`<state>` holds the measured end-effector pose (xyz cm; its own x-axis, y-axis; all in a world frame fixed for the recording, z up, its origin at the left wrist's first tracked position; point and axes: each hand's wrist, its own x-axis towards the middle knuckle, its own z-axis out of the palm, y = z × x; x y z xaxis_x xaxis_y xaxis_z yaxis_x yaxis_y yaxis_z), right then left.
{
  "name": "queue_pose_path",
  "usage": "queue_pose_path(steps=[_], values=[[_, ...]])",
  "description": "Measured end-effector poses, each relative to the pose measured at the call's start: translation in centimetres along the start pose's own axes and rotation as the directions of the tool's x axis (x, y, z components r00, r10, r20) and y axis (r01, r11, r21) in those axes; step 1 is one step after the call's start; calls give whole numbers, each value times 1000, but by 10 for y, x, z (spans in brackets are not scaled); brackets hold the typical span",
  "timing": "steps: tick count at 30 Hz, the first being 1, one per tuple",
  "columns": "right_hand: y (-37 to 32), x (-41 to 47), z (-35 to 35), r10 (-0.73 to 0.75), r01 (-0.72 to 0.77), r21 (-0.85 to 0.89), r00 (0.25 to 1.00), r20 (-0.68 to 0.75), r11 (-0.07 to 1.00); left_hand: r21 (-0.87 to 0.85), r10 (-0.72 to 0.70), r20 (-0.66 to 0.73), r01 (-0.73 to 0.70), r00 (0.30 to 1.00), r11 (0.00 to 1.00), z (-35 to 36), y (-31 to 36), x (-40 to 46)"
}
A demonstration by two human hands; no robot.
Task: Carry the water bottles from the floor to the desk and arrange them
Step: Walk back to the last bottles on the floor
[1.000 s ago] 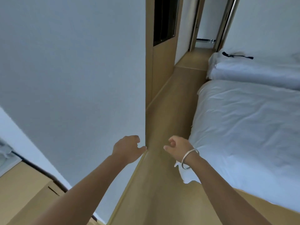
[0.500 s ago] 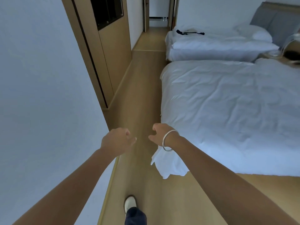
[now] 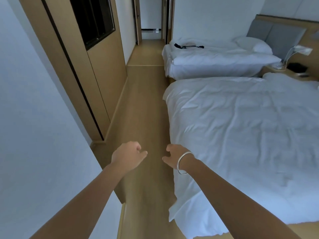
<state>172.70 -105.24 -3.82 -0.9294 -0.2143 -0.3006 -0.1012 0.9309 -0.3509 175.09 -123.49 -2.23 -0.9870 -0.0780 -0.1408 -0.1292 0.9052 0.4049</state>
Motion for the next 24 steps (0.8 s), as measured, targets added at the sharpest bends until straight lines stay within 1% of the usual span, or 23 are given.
queue_pose_path(steps=[5,12,16,19,24], values=[[2,77,-18,31,-31,7,999,-19,1000,-11,-15,52,16,999,1000,-4,0,81],[12,224,-50,38,-38,35,999,-4,999,0,-17,45,17,999,1000,-13,11,228],[21,316,-80,46,-46,57,999,2,997,-27,-58,58,60,997,998,-25,22,323],[24,381,-105,37,-39,87,999,28,995,-8,-84,59,84,995,996,-34,29,391],[24,475,-142,7,-13,110,999,51,994,-35,-140,58,142,988,989,-48,24,485]])
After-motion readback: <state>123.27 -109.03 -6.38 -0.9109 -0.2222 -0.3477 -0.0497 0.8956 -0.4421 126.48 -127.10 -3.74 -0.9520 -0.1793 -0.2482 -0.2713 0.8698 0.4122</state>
